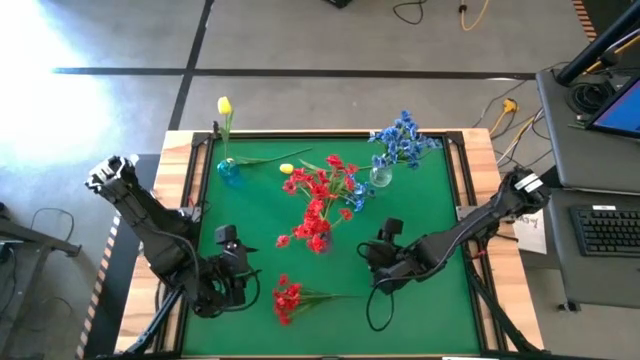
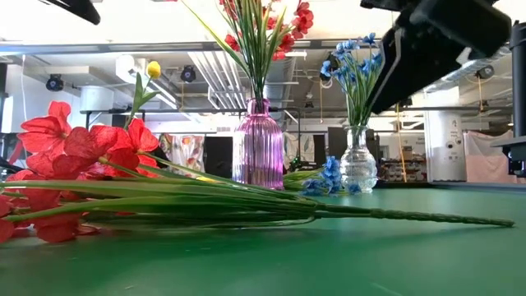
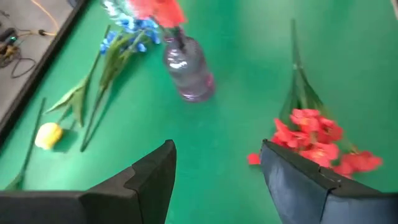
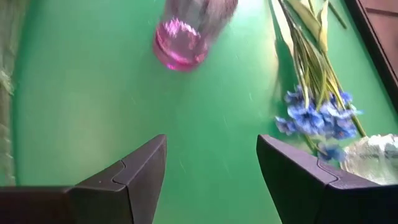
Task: Sort flowers into vase by color
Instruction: Put the red flowers into the purple vase
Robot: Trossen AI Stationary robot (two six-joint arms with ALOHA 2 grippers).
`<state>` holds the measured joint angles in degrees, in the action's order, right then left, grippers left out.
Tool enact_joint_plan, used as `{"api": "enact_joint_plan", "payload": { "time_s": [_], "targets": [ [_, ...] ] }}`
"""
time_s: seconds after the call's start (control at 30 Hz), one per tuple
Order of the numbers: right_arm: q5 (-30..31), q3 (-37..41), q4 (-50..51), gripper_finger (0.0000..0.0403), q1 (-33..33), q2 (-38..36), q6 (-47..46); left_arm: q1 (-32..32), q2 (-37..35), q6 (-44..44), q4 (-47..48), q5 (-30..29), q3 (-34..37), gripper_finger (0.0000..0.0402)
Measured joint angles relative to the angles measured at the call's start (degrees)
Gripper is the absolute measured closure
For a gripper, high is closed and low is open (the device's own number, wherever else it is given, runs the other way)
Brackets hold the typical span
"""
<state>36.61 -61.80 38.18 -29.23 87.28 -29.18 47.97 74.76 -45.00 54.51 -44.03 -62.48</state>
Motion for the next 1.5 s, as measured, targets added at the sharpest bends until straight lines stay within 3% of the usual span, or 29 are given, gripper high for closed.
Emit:
{"api": "enact_joint_plan", "payload": {
  "time_s": [0.23,0.43,0.5,0.63,0.8,1.07,1.5],
  "targets": [
    [1.09,0.0,-2.11,0.0162,0.0,-0.04,2.12,-1.92,-2.41,3.14,2.4,-2.11,0.7,0.0185],
    [0.93,0.05,-4.4,0.0163,0.0,0.05,2.24,-2.47,-1.47,2.53,-1.03,-0.94,2.33,0.0185],
    [-0.11,0.52,-10.14,0.0163,0.02,0.29,3.26,-2.33,-0.73,2.5,-2.04,0.09,2.34,0.0185],
    [-10.61,2.08,-25.61,0.0157,0.15,2.79,11.01,-2.25,-0.05,2.39,-2.02,0.55,2.37,0.0185],
    [-13.06,2.4,-36.99,0.0144,0.13,7.87,13.19,-2.27,-0.07,2.44,-1.96,0.48,2.37,0.0185],
    [-17.39,1.38,-41.79,0.0132,0.13,16.98,10.11,-2.27,-0.15,2.33,-2.09,0.58,1.83,0.0185],
    [-22.08,-1.88,-45.0,0.0163,1.73,24.92,9.21,-2.27,-0.29,3.68,1.37,0.67,-4.87,0.0185]
  ]
}}
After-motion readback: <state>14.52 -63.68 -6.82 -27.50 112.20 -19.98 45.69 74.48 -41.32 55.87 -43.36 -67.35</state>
